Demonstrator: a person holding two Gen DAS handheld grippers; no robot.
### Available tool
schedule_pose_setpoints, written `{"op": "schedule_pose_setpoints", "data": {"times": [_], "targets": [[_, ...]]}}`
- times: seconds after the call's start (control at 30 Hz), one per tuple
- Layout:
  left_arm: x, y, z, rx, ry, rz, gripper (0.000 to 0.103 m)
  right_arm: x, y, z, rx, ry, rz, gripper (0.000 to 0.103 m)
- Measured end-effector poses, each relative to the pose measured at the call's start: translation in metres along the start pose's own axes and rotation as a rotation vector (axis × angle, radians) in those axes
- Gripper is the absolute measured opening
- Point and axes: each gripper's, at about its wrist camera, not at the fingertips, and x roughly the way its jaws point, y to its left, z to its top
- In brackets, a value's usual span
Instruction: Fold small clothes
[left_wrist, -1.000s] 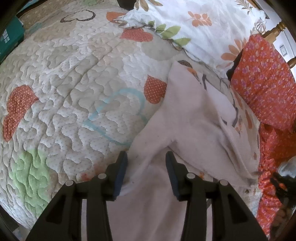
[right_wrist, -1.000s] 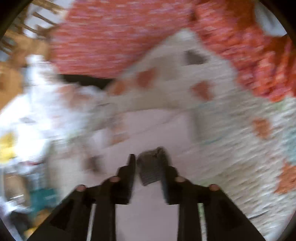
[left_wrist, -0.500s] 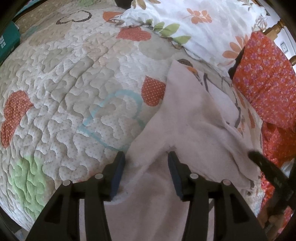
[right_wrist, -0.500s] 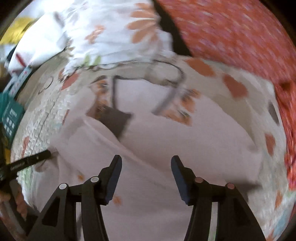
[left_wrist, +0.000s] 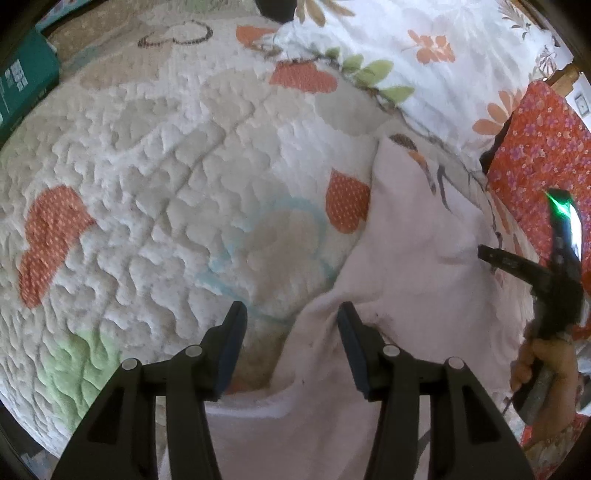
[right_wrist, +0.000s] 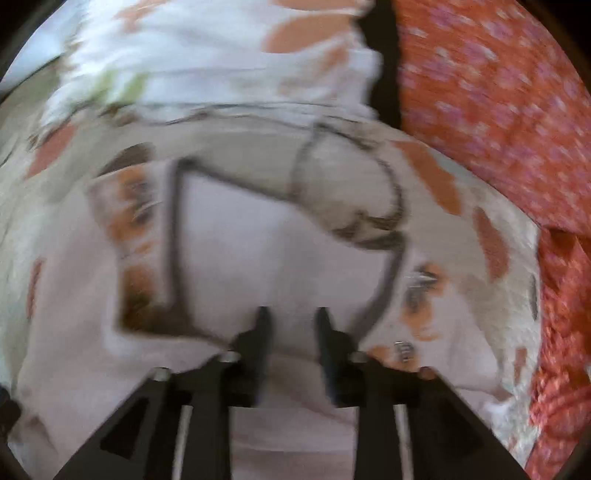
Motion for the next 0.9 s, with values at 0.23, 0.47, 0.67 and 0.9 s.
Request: {"op": "schedule_pose_setpoints", "data": {"times": [0.23,0.47,0.67,0.9], "targets": [[-0.016,0.008,0.008,0.030,-0.044,0.012,0.059,-0.077,-0.085,-0.061,0.198,-0.121,0.209,0.056],[-0.020,0.031,0.011,-0.010,-0.022,0.005,0.059,-0.103,-0.177,-0.202,0.398,-0.081,0.214,0.063],[-0.017,0.051,-0.004,0.046,0.042,-0.019,0.064,-0.077,-0.195,-0.303,0.522,0.016,0.335,0.063],[-0.032,0.063,-0.053,0.116,0.026,-0.157,0.058,-0.084,-0.168,-0.333,0.527,-0.047,0.554,0.065]]}}
